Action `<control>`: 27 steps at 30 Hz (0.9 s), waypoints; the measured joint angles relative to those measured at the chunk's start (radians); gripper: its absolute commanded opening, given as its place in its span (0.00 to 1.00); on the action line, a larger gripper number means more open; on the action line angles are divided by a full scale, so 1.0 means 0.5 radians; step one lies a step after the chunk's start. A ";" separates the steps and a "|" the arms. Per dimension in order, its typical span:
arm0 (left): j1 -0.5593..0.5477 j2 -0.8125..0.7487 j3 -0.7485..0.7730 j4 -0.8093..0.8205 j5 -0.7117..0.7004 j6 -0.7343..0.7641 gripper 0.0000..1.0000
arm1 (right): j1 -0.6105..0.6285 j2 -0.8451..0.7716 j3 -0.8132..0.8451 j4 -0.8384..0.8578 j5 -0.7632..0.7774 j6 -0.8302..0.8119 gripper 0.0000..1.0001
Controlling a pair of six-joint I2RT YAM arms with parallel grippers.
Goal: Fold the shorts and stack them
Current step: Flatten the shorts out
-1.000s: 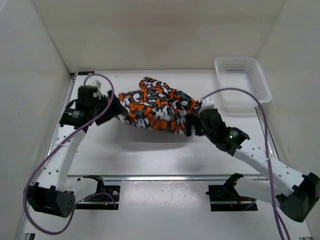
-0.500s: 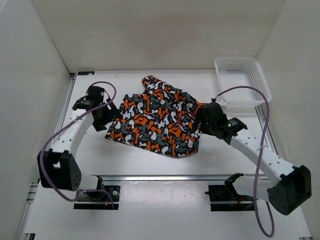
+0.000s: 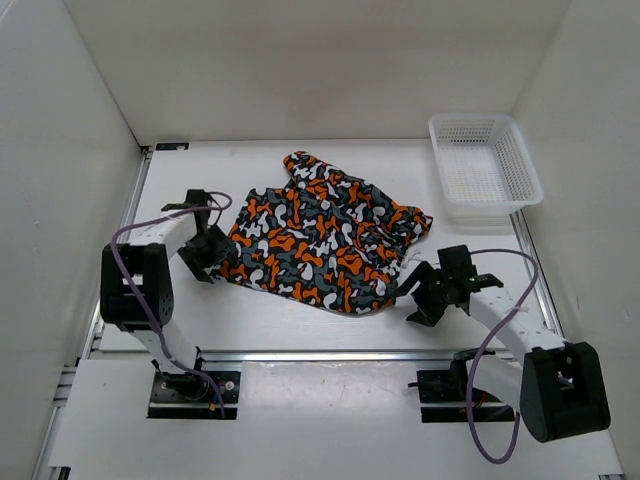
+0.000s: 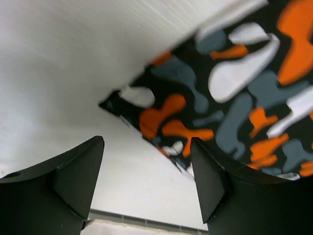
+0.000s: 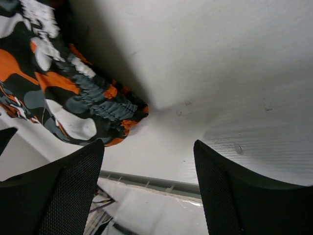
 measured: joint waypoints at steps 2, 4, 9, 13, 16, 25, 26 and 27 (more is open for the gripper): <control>0.031 0.086 0.000 0.035 0.002 0.001 0.76 | -0.010 0.037 -0.034 0.052 -0.080 0.043 0.78; 0.056 0.182 0.000 0.065 0.005 0.002 0.70 | -0.016 0.078 -0.034 0.126 -0.137 0.078 0.78; 0.063 0.219 0.017 0.047 0.018 0.023 0.39 | -0.018 0.146 -0.071 0.346 -0.214 0.169 0.72; 0.063 0.239 0.033 0.048 0.034 0.030 0.10 | -0.016 0.281 -0.151 0.525 -0.281 0.276 0.62; 0.063 0.246 0.041 0.050 0.053 0.037 0.10 | 0.007 0.355 -0.156 0.626 -0.298 0.330 0.42; 0.063 0.248 0.094 0.061 0.147 0.039 0.10 | -0.002 0.528 0.196 0.462 0.001 0.201 0.00; 0.063 0.248 0.140 0.047 0.172 0.039 0.10 | -0.040 0.570 0.309 0.437 0.022 0.169 0.00; 0.063 0.248 0.209 0.027 0.200 0.040 0.10 | -0.079 0.620 0.446 0.411 0.034 0.136 0.00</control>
